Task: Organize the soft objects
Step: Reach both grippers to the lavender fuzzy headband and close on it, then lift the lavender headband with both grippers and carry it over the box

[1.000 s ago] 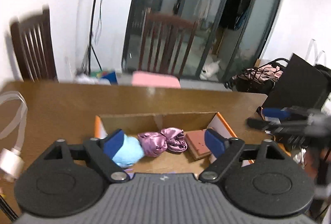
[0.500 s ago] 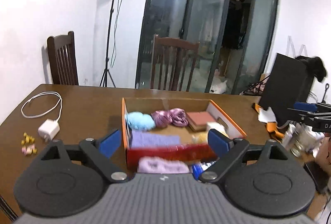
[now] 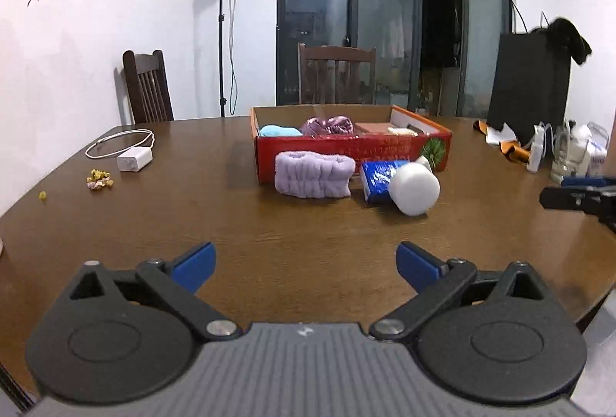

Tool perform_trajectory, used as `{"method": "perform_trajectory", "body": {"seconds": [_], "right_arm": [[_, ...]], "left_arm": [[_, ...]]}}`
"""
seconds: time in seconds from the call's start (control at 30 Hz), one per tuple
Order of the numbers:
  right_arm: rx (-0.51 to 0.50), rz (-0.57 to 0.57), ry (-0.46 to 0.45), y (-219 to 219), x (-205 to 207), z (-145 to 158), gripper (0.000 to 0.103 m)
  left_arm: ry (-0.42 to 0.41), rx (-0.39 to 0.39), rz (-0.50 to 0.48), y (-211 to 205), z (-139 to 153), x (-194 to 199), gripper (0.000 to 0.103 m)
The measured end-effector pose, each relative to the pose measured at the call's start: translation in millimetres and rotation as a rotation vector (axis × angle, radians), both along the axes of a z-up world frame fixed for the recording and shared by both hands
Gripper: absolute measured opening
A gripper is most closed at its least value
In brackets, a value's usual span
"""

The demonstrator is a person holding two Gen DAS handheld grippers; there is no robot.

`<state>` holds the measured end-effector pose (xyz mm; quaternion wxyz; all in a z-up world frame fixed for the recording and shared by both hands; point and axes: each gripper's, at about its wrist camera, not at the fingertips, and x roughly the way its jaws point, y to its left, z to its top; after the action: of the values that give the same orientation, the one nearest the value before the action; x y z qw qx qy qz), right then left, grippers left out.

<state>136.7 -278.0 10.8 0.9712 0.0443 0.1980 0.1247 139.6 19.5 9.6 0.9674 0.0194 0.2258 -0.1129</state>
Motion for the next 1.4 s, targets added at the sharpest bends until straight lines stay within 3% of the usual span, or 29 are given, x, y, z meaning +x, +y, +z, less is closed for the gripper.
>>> {"method": "perform_trajectory", "body": {"seconds": [0.2, 0.33, 0.43, 0.5, 0.53, 0.63, 0.73, 0.8, 0.83, 0.9, 0.97, 1.03, 1.2, 1.4], "right_arm": [[0.045, 0.021, 0.009, 7.8, 14.1, 1.0, 0.089], [0.045, 0.071, 0.033, 29.7, 55.0, 4.0, 0.075], [0.016, 0.1, 0.034, 45.9, 92.8, 7.1, 0.064], [0.011, 0.121, 0.04, 57.2, 125.8, 8.6, 0.056], [0.014, 0.141, 0.048, 62.4, 141.7, 8.5, 0.054], [-0.001, 0.191, 0.081, 86.0, 188.0, 5.9, 0.046], [-0.056, 0.212, 0.132, 109.6, 226.1, -1.5, 0.045], [-0.076, 0.207, 0.168, 118.8, 243.2, -7.8, 0.04], [-0.076, 0.212, 0.183, 122.0, 249.2, -11.4, 0.036], [-0.06, 0.247, 0.205, 126.9, 255.4, -17.1, 0.012], [-0.057, 0.27, 0.191, 131.0, 251.8, -17.2, 0.011], [-0.065, 0.283, 0.159, 131.2, 238.3, -10.8, 0.01], [-0.112, 0.326, 0.029, 116.0, 167.2, 17.2, 0.01], [-0.204, 0.299, 0.008, 91.7, 98.5, 2.3, 0.01]], "left_arm": [[-0.027, -0.088, -0.027, 1.7, 5.4, 25.7, 0.102], [-0.007, -0.157, 0.005, 4.9, 7.8, 74.5, 0.101], [0.017, -0.214, 0.016, 10.0, 7.6, 124.6, 0.087], [0.072, -0.252, 0.021, 13.2, 4.6, 163.7, 0.072], [0.101, -0.26, 0.026, 14.7, 0.7, 181.4, 0.071], [0.157, -0.221, 0.038, 12.5, -13.1, 220.3, 0.062], [0.194, -0.211, -0.002, 12.0, -25.1, 234.0, 0.045], [0.198, -0.23, -0.032, 13.7, -29.5, 232.7, 0.027], [0.192, -0.234, -0.045, 13.6, -30.2, 229.9, 0.025], [0.179, -0.219, -0.047, 11.7, -28.9, 223.4, 0.019], [0.163, -0.197, -0.03, 10.1, -24.5, 212.6, 0.017], [0.139, -0.223, -0.027, 11.1, -16.7, 194.9, 0.017], [0.082, -0.297, -0.06, 8.0, -1.3, 124.8, 0.017], [0.116, -0.316, -0.107, -24.5, -20.7, 73.0, 0.017]]}}
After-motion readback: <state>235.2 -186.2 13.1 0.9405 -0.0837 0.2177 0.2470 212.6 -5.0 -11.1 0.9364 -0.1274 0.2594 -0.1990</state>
